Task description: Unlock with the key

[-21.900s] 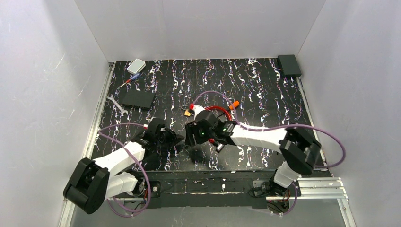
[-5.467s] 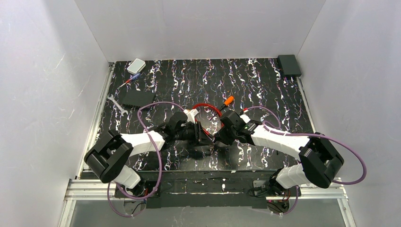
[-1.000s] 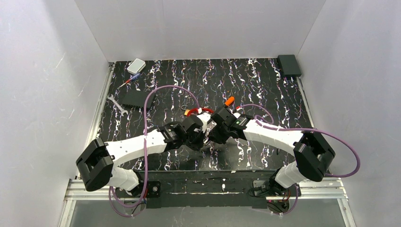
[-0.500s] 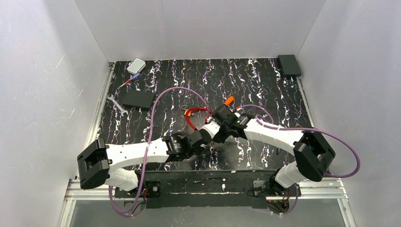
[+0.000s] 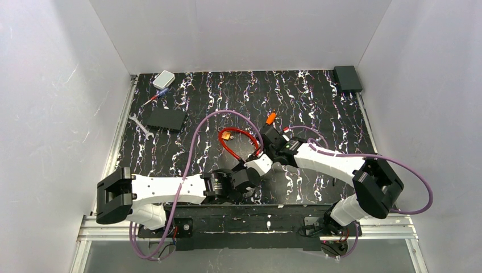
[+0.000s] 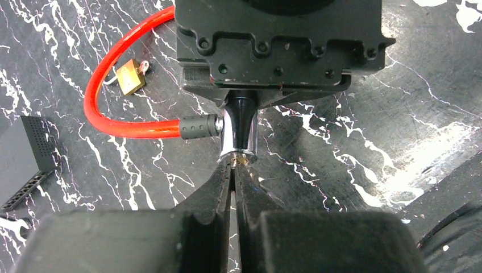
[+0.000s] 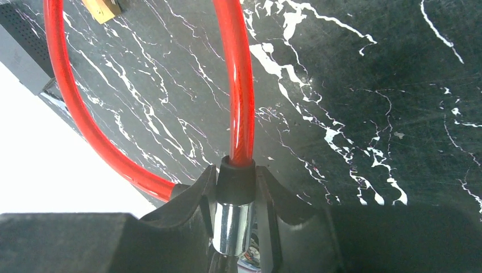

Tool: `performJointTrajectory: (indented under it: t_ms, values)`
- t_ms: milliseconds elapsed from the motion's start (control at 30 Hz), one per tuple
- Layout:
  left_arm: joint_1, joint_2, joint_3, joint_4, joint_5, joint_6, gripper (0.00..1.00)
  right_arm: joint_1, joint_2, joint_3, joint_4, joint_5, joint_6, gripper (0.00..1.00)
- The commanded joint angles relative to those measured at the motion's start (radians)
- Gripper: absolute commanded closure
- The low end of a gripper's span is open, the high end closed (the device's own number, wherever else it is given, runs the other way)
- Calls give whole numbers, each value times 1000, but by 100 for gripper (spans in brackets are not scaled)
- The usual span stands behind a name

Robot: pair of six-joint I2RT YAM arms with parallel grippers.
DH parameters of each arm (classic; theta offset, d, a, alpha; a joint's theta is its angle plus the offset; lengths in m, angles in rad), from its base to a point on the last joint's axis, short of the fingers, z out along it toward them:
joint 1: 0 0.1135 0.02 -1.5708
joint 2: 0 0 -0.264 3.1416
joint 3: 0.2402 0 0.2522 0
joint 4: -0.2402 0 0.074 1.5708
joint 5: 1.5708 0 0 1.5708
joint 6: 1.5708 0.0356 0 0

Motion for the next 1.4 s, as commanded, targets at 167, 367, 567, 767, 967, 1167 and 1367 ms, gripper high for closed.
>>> performJointTrajectory:
  t_ms: [167, 367, 567, 767, 967, 1167, 1367]
  values:
    - [4, -18, 1, 6, -19, -8, 91, 16, -63, -49, 23, -41, -13, 99]
    - [4, -84, -47, -11, 98, -42, 66, 16, -71, -64, 20, -5, -22, 99]
    - [5, -155, -59, -52, 221, -76, 37, 16, -71, -77, 16, 17, -28, 99]
    - [18, -218, -54, -107, 230, -168, 16, 16, -63, -83, 9, 31, -46, 99]
    - [112, -321, -101, -93, 366, -290, 10, 16, -67, -71, -6, 57, -85, 99]
    - [255, -447, -181, -47, 499, -417, 4, 16, -67, -74, 5, 67, -105, 99]
    - [389, -470, -267, 68, 632, -618, 2, 16, -52, -76, 33, 48, -123, 99]
